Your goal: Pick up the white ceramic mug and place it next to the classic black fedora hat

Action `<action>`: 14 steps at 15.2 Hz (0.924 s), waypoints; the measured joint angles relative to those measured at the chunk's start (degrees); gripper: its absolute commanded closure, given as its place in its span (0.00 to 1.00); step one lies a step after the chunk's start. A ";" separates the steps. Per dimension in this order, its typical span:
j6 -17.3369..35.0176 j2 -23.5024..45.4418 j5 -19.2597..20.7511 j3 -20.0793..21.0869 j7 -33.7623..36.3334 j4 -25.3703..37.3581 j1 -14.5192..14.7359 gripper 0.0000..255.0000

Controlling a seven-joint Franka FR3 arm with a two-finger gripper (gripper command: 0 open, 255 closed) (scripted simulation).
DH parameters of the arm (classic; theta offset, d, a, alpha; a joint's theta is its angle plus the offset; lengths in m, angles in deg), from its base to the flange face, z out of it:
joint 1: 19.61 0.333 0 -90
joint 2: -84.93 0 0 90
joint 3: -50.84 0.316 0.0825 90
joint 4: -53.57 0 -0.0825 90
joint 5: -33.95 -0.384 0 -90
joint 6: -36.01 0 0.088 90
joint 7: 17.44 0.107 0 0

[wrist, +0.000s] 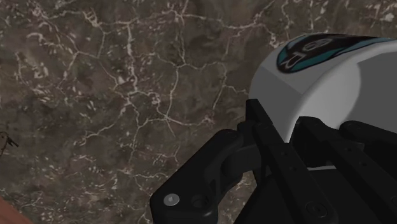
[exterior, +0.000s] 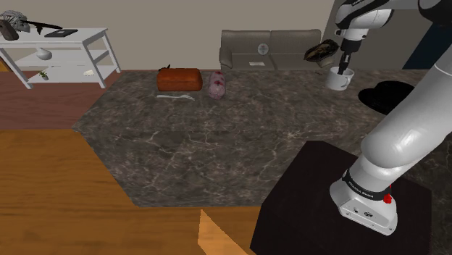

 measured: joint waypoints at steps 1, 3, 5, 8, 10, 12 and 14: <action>0.65 0.59 -0.34 -0.11 -0.32 -0.15 -0.08 1.00; 2.18 1.12 -0.64 -0.16 -0.49 -1.25 -0.11 1.00; 3.69 1.81 -1.05 -0.27 -0.85 -2.19 -0.21 1.00; 6.16 2.97 -1.77 -0.30 -1.26 -3.71 -0.27 1.00; 7.50 3.74 -2.28 -0.31 -1.59 -4.41 -0.32 1.00; 9.02 4.67 -2.90 -0.31 -2.01 -5.17 -0.41 1.00; 10.38 5.60 -3.55 -0.27 -2.41 -5.77 -0.49 1.00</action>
